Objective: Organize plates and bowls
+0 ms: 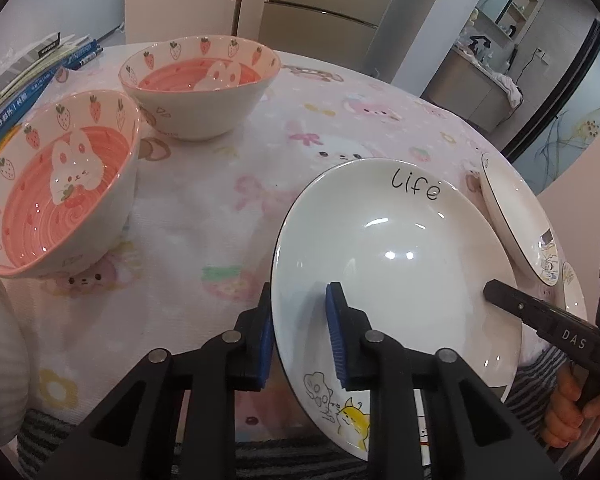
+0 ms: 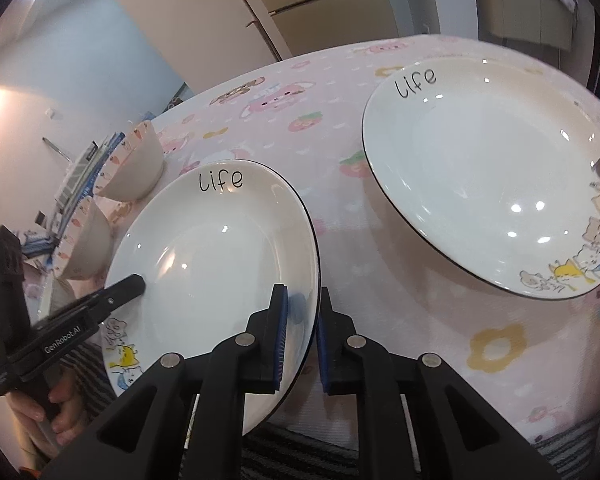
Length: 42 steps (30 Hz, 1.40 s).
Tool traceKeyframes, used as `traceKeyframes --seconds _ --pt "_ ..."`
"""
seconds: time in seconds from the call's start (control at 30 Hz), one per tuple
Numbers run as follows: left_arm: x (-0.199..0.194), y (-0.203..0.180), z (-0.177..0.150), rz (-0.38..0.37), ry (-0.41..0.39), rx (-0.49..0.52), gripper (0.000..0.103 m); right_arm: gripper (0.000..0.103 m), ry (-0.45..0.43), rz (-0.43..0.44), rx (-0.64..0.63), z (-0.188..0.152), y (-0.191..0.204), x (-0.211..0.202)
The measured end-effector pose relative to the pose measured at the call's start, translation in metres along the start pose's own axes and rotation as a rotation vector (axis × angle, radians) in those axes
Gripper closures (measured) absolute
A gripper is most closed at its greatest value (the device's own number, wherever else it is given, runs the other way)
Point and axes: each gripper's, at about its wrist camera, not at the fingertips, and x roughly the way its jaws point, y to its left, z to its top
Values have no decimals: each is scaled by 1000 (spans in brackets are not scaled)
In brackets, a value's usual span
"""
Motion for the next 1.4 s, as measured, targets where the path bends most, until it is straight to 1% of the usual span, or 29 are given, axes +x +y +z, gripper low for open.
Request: traceKeyframes --seconds 0.1,0.17,0.3,0.5,0.6,0.7,0.83,0.93,1.07,1.17,1.23,1.3,1.4 --pt "0 1 0 -2 -4 -5 83 89 -3 -5 -5 0 1 -1" --pt "-1 1 -1 1 -7 -4 83 88 -9 -23 -24 -1 4 -2" --pt "-3 -4 -2 41 -24 21 83 88 -31 -55 -55 -3 10 -6" --pt "-5 -6 -3 63 -39 37 83 87 -106 -127 -129 -7 22 -20" --pt "-10 -10 -3 70 -65 56 84 87 -131 -138 -144 -6 23 -25" --pt "-14 -12 -4 59 -92 66 84 87 -159 -143 -148 -6 24 -30" --pt "-26 -14 -5 39 -156 77 85 87 -192 -127 -144 -6 24 -38" --pt "-40 -18 -7 19 -228 99 86 87 -212 -113 -144 -3 22 -47" --pt "-59 -33 -9 27 -309 153 87 87 -237 -73 -131 3 17 -64" --pt "-68 -39 -6 20 -336 158 87 87 -266 -64 -138 4 17 -79" --pt "-72 -41 -2 16 -338 148 87 87 -268 -37 -129 6 16 -89" --pt "-79 -42 2 -8 -338 129 87 87 -265 -13 -113 8 11 -97" --pt "-91 -55 10 -7 -349 149 87 87 -281 -1 -101 11 5 -112"
